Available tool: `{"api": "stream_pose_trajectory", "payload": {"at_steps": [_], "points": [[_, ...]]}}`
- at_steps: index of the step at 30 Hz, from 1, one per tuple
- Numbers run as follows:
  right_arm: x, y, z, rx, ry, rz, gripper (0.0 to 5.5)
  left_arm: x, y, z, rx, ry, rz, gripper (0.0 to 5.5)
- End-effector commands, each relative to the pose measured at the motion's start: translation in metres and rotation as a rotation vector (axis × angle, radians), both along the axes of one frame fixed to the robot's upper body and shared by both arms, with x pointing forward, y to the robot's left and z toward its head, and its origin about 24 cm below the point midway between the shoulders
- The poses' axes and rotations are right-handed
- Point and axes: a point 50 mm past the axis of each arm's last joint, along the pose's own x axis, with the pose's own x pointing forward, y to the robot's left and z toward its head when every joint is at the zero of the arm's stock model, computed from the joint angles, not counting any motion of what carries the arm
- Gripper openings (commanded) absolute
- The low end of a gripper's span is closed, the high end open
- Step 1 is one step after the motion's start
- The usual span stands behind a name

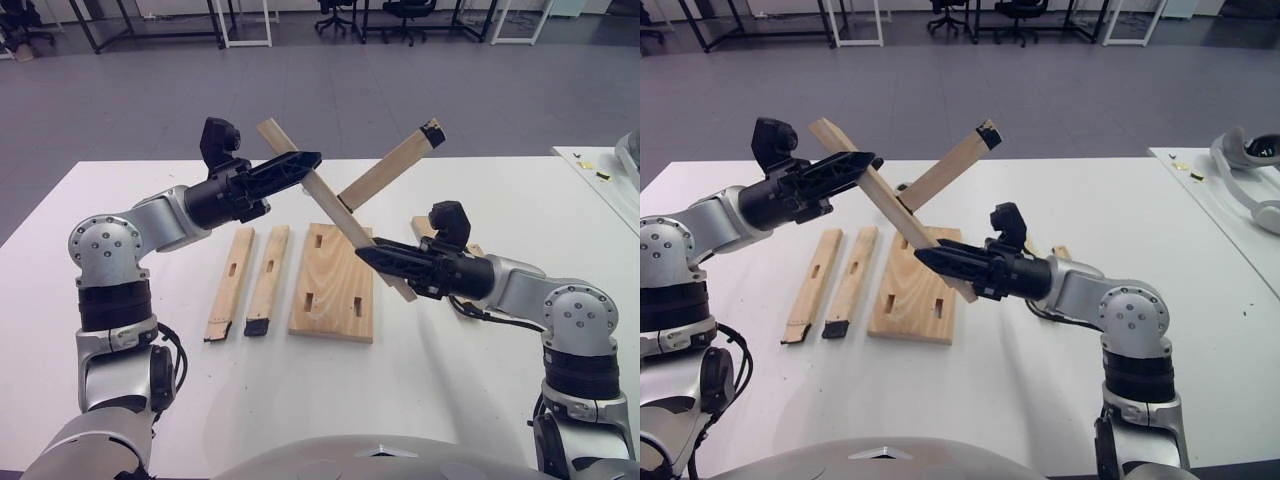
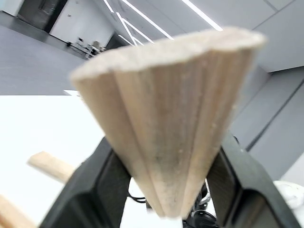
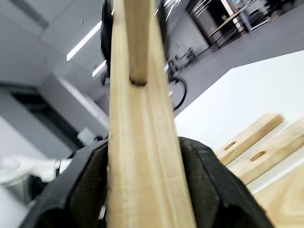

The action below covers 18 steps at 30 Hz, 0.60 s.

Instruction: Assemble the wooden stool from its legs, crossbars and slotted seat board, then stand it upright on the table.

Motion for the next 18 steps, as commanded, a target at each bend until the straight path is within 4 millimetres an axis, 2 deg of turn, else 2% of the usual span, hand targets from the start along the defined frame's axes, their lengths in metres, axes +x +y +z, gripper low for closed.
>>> {"api": "stream_pose_trajectory", "payload": {"at_steps": [1, 6, 9, 13, 16, 18], "points": [[0.007, -0.003, 0.005, 0.018, -0.008, -0.051, 3.20, 0.010, 0.007, -0.002, 0.034, -0.022, 0.100, 2.06], [0.008, -0.006, 0.000, -0.025, -0.024, -0.099, 4.23, 0.013, 0.028, -0.016, 0.146, -0.057, 0.156, 2.06], [0.012, -0.014, -0.006, -0.074, -0.036, -0.169, 4.27, 0.004, 0.042, -0.019, 0.274, -0.204, 0.126, 2.06], [0.017, -0.028, -0.010, -0.098, -0.053, -0.239, 4.27, -0.001, 0.062, -0.017, 0.320, -0.335, 0.034, 2.06], [0.020, -0.038, -0.012, -0.114, -0.067, -0.275, 4.27, -0.003, 0.062, -0.009, 0.304, -0.453, -0.059, 2.06], [0.022, -0.041, -0.011, -0.120, -0.078, -0.286, 4.27, -0.004, 0.062, -0.012, 0.322, -0.521, -0.098, 2.06]]}}
